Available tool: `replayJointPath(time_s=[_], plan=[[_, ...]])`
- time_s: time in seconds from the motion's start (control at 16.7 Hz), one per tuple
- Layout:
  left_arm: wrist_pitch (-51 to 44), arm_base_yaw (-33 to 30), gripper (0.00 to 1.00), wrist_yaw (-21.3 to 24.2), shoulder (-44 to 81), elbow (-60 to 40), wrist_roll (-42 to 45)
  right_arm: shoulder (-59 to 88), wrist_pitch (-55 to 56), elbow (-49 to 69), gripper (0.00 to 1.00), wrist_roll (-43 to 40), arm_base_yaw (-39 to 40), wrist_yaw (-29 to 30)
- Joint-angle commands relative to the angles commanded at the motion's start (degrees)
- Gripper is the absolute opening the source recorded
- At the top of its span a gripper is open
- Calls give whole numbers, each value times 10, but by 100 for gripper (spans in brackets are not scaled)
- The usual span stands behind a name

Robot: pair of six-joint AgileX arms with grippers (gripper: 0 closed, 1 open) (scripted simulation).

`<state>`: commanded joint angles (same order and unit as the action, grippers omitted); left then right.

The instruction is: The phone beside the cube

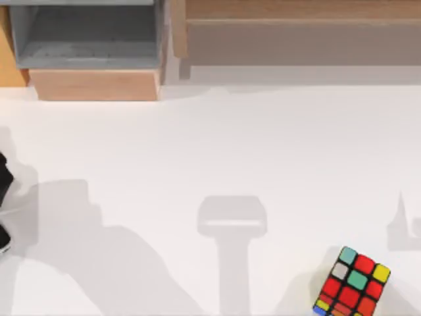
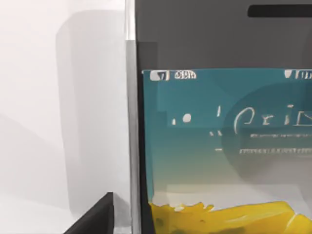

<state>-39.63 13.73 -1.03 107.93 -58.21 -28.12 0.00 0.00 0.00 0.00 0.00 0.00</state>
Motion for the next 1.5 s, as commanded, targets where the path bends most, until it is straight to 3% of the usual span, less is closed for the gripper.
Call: replayJointPath(time_s=[0.36, 0.42, 1.5], plan=[[0, 0, 2, 0, 0, 0, 0, 0, 0, 0, 100, 0, 0, 0], [0, 0, 0, 0, 0, 0, 0, 0, 0, 0, 100, 0, 0, 0], [-54, -1, 0, 1, -37, -26, 1, 0, 0, 0, 100, 0, 0, 0]])
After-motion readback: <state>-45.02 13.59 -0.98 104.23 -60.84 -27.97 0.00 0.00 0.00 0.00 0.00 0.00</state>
